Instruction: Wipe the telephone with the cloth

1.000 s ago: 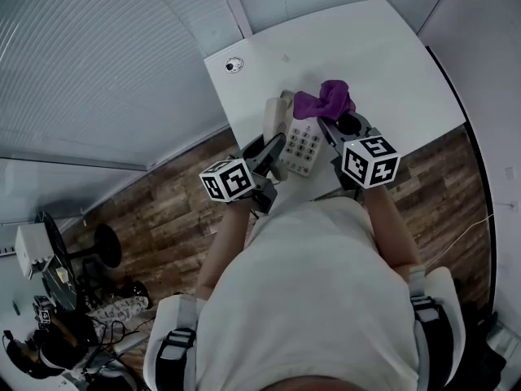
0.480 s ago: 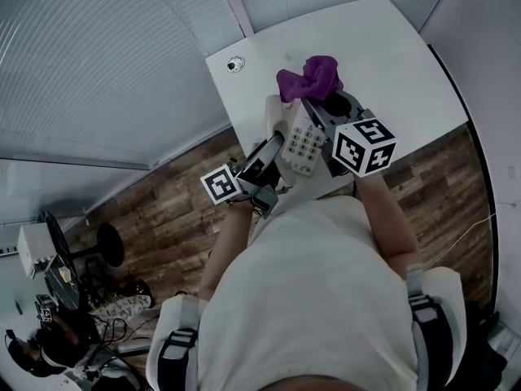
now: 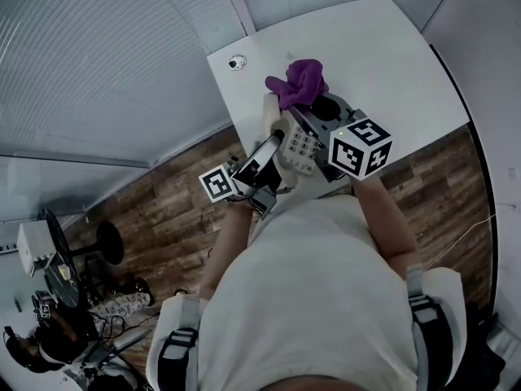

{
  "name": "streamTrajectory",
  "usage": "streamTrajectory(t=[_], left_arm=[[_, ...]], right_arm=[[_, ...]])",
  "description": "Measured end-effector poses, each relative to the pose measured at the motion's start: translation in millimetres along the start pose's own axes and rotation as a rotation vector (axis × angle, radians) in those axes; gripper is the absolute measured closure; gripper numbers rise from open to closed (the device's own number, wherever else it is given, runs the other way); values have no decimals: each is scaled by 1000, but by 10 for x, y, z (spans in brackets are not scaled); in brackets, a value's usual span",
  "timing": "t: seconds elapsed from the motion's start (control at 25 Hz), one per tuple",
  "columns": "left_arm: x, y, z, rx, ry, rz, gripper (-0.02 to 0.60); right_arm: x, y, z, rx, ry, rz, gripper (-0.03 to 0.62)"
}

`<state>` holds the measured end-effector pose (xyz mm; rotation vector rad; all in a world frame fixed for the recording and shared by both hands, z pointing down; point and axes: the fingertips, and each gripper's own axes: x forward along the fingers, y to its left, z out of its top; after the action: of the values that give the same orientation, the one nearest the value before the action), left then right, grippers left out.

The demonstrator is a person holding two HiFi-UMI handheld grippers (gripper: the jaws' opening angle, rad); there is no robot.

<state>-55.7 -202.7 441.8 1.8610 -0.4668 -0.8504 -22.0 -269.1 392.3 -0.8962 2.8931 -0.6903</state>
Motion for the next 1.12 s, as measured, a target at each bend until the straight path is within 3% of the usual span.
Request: streamTrajectory(t=[0.48,1.12], left_arm=[[31,-65,9,-9,-2,-41,357],[23,-112,180,-7,-60,-60,357]], right_arm=[[16,139,-211,28,61,89,474],[21,415,-541,-44,154,172,474]])
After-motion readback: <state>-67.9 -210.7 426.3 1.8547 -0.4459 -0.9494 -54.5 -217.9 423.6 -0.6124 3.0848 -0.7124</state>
